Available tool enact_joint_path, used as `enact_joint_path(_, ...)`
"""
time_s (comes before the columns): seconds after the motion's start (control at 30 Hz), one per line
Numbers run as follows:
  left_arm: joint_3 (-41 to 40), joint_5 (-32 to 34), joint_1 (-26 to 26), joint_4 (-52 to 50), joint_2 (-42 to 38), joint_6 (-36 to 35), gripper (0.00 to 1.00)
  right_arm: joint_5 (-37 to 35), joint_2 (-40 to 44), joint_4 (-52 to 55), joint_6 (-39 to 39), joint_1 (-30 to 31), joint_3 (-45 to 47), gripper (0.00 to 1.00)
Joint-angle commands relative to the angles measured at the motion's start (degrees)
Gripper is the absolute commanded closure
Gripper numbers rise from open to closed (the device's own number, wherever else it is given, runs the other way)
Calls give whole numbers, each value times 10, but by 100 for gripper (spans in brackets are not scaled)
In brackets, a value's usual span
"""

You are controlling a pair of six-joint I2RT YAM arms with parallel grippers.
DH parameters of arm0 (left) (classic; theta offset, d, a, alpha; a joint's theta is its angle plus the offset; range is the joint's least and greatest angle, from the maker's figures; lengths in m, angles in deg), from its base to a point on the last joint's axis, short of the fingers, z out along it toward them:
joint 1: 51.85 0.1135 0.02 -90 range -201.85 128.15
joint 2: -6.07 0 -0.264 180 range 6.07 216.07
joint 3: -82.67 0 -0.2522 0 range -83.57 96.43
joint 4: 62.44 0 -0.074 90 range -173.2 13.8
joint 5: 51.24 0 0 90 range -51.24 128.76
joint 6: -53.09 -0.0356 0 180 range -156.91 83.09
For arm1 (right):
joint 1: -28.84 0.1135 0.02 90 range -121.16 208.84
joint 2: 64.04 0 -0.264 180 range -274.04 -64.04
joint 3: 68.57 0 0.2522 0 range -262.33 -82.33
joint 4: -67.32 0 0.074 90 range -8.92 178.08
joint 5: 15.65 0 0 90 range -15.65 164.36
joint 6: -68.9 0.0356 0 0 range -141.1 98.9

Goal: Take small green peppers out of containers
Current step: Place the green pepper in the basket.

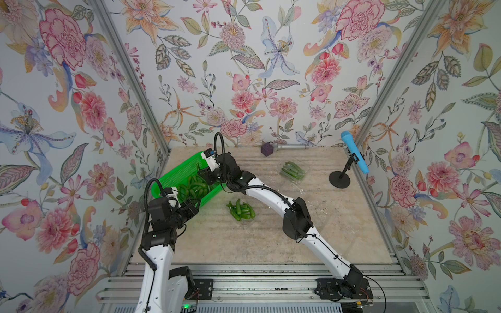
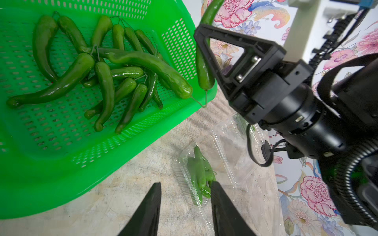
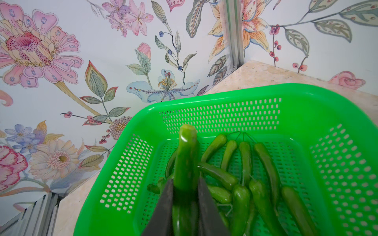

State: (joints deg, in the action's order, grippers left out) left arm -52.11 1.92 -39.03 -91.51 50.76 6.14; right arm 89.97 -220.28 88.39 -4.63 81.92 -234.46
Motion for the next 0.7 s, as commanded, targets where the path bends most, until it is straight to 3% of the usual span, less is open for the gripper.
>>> enact_joint_path(0.0,6,-21,3,-14,-12,-22,56,-13,-24,-45,27,7,-23,82)
enact_joint_path(0.07,4,-25,3,-17,-14,-25,55,-25,-27,-49,26,7,-19,78)
enact_joint_path(0.13,5,-23,3,-23,-15,-32,53,-23,-28,-48,23,4,-17,64)
enact_joint_path(0.23,4,-12,3,-35,-12,-47,51,-19,-24,-47,20,-5,-18,52)
enact_joint_path(0.4,10,-7,-2,-57,12,-76,49,-23,32,-35,-20,-18,18,45)
enact_joint_path(0.53,31,42,-63,-81,23,-90,48,-38,128,-23,-34,-35,110,44)
enact_joint_path(0.67,23,113,-173,-53,29,-47,47,-102,298,-44,-47,-47,354,45)
